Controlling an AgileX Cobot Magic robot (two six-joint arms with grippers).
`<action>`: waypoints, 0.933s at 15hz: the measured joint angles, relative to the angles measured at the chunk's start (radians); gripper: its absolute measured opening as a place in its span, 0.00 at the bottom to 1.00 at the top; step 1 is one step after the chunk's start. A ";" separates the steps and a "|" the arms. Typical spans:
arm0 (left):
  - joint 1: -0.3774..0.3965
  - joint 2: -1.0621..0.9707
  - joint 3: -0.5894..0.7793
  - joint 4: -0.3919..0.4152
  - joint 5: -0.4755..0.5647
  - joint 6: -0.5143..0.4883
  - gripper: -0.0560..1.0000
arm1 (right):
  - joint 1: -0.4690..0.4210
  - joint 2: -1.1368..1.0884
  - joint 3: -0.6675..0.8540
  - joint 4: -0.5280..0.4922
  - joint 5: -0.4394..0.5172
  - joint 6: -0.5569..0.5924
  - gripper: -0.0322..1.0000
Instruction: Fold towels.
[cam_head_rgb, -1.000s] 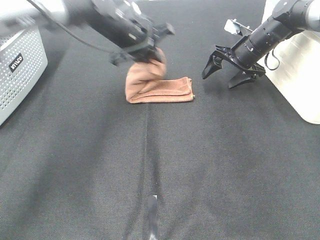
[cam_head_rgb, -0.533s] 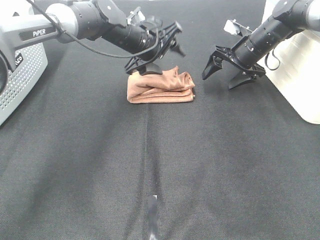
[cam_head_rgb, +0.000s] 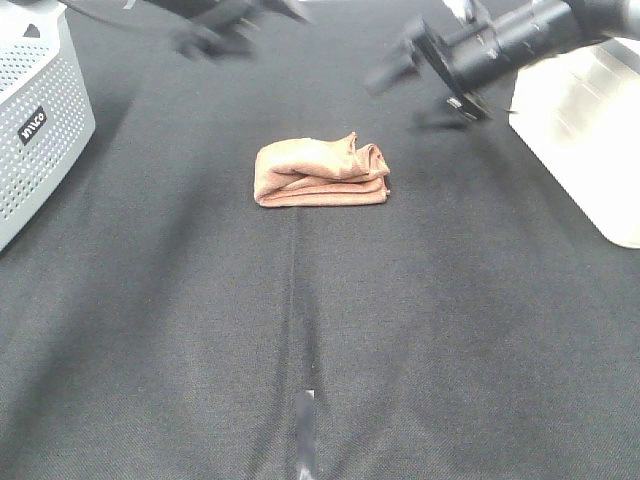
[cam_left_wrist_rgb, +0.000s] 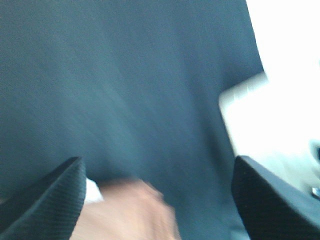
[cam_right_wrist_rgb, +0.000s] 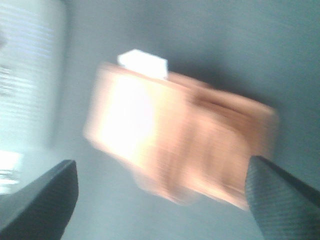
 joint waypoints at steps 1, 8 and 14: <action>0.024 -0.004 0.000 0.014 0.017 0.003 0.77 | 0.029 0.002 0.000 0.048 -0.015 -0.035 0.85; 0.038 -0.004 0.000 0.022 0.040 0.004 0.77 | 0.149 0.097 0.000 0.102 -0.135 -0.098 0.81; 0.038 -0.004 0.000 0.030 0.070 0.006 0.77 | 0.090 0.130 0.000 -0.040 -0.130 0.019 0.80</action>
